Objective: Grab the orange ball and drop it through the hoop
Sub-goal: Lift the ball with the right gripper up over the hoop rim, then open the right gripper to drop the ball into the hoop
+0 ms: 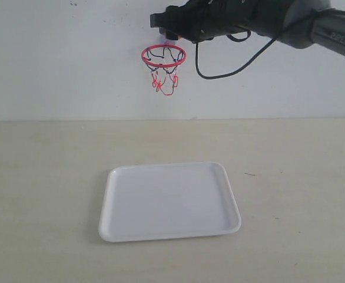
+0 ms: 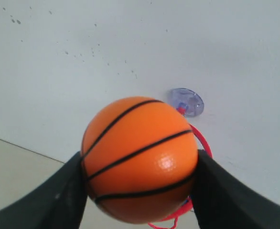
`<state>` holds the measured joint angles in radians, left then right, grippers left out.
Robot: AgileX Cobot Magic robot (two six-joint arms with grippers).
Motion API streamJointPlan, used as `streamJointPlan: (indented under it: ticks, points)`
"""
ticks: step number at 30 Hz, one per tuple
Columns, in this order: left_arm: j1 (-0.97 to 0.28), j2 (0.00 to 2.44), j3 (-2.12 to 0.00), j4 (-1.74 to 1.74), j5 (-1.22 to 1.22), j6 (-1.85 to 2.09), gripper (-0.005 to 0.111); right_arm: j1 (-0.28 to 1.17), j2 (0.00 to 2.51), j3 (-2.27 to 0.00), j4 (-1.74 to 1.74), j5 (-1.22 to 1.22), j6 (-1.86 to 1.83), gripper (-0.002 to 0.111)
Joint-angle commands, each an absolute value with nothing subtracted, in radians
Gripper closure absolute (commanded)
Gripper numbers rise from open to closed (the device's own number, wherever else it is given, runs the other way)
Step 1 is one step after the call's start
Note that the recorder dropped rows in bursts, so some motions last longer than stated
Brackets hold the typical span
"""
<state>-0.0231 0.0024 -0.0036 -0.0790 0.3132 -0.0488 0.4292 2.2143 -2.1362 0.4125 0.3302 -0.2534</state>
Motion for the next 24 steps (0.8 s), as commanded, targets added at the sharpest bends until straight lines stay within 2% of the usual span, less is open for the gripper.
streamJointPlan:
  ticks: [1, 11, 13, 15, 19, 20, 24]
  points:
    - [-0.021, 0.0, 0.0, -0.078, 0.306, -0.044, 0.103, 0.428, 2.27, -2.209, 0.421, 0.301, -0.264, 0.108]
    - [-0.021, 0.0, 0.0, -0.078, 0.306, -0.044, 0.103, 0.431, 2.312, -2.245, 0.493, 0.265, -0.358, 0.108]
    - [-0.021, 0.0, 0.0, -0.078, 0.306, -0.044, 0.103, 0.431, 2.312, -2.245, 0.493, 0.265, -0.358, 0.105]
    - [-0.021, 0.0, 0.0, -0.078, 0.306, -0.044, 0.103, 0.431, 2.312, -2.245, 0.493, 0.262, -0.358, 0.095]
    - [-0.021, 0.0, 0.0, -0.078, 0.306, -0.044, 0.103, 0.431, 2.312, -2.245, 0.493, 0.25, -0.38, 0.055]
    - [-0.021, 0.0, 0.0, -0.078, 0.306, -0.044, 0.103, 0.431, 2.312, -2.245, 0.493, 0.25, -0.393, 0.049]
    - [-0.021, 0.0, 0.0, -0.078, 0.306, -0.044, 0.103, 0.431, 2.312, -2.245, 0.493, 0.243, -0.423, 0.049]
